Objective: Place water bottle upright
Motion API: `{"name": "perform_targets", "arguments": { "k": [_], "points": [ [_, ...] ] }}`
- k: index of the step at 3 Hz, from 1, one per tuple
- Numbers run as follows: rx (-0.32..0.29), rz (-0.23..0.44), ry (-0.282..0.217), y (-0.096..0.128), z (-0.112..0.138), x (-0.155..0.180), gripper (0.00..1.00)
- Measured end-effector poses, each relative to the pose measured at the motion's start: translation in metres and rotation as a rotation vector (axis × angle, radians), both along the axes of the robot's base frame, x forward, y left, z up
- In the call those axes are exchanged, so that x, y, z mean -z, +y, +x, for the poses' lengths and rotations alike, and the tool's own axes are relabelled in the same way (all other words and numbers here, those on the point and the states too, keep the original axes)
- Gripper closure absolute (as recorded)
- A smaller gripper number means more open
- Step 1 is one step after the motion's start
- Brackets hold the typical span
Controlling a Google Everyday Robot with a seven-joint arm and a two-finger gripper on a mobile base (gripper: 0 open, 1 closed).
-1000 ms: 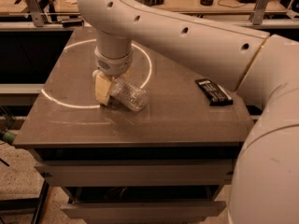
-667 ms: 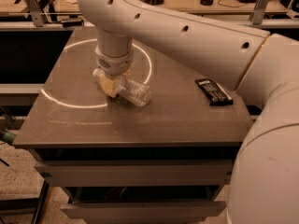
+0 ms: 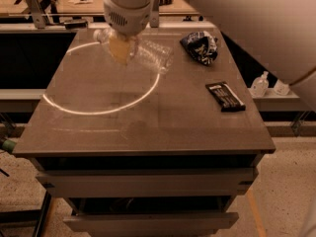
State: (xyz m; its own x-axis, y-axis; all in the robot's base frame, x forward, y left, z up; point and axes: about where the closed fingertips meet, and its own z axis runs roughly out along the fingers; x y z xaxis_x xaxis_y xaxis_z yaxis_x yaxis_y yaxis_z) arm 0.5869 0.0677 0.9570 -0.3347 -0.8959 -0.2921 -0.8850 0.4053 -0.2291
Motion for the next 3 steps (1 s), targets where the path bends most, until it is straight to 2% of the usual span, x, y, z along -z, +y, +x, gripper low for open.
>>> {"name": "perform_targets", "arguments": {
  "k": [1,2,3],
  "points": [
    [-0.127,0.165,-0.092,-0.006,-0.022,-0.058,1.0],
    [-0.246,0.366,-0.171,0.0,-0.024,-0.079,1.0],
    [-0.357,0.612,-0.24,0.015,-0.025,-0.093,1.0]
  ]
}}
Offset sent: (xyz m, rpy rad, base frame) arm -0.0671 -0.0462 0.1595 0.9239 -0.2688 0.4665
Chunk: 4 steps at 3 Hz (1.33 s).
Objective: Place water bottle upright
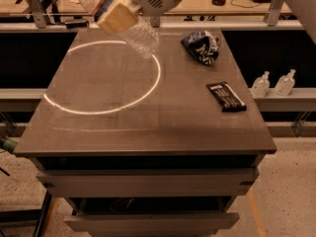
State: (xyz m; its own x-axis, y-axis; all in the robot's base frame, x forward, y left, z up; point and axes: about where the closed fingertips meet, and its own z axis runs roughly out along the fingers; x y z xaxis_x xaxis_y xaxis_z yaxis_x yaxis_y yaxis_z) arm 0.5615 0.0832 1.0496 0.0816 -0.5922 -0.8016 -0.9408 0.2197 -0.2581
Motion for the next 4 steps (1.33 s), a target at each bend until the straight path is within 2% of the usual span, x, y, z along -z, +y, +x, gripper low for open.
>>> {"name": "perform_targets", "arguments": {
  "k": [1,2,3,4],
  "points": [
    [-0.081,0.191,-0.023,-0.017,-0.01,-0.012,1.0],
    [-0.112,0.318,-0.014,-0.03,-0.013,-0.009,1.0],
    [-0.127,0.425,0.008,-0.032,-0.006,0.007,1.0],
    [-0.132,0.521,0.008,-0.031,0.008,0.026,1.0]
  ]
}}
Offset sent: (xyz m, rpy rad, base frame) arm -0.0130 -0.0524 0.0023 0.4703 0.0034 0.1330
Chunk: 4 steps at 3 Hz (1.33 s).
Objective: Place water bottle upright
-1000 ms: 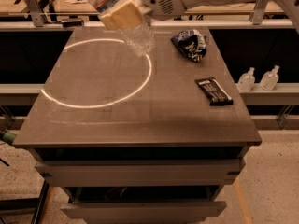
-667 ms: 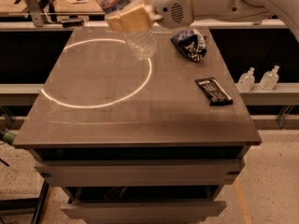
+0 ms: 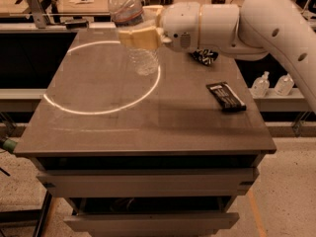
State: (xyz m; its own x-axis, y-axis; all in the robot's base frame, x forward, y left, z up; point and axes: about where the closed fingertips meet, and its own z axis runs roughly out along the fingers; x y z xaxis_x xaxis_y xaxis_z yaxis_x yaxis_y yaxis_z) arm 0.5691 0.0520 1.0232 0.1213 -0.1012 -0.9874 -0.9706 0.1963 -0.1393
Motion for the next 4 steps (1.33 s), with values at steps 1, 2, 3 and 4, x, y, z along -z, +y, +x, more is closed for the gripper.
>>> {"name": "perform_targets", "arguments": {
  "k": [1,2,3,4],
  "points": [
    [0.008,0.091,-0.013,0.005,0.018,0.014,1.0],
    [0.044,0.108,-0.004,0.023,0.036,0.05,1.0],
    [0.044,0.108,-0.004,0.023,0.036,0.05,1.0],
    [0.087,0.146,-0.003,0.022,0.034,0.054,1.0]
  ]
}}
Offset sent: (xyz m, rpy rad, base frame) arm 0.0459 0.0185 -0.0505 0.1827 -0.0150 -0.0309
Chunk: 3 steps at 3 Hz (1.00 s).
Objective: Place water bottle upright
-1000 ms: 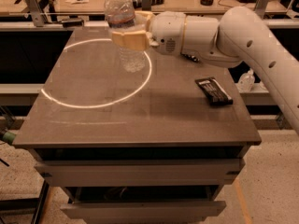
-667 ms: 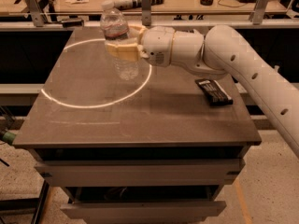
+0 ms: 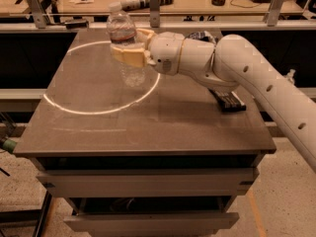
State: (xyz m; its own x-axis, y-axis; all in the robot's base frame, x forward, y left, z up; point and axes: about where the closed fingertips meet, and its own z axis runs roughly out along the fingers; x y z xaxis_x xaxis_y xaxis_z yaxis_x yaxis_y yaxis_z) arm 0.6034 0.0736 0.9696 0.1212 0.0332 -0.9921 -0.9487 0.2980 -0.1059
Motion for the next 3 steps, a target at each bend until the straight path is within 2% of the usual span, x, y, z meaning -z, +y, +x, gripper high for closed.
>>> {"name": "perform_targets", "arguments": {
  "k": [1,2,3],
  "points": [
    [0.092,0.056,-0.017,-0.0055,-0.0037,0.0049,1.0],
    [0.141,0.07,-0.03,-0.0086,-0.0087,0.0103,1.0],
    [0.127,0.047,-0.025,-0.0075,-0.0097,0.0097,1.0]
  ]
}}
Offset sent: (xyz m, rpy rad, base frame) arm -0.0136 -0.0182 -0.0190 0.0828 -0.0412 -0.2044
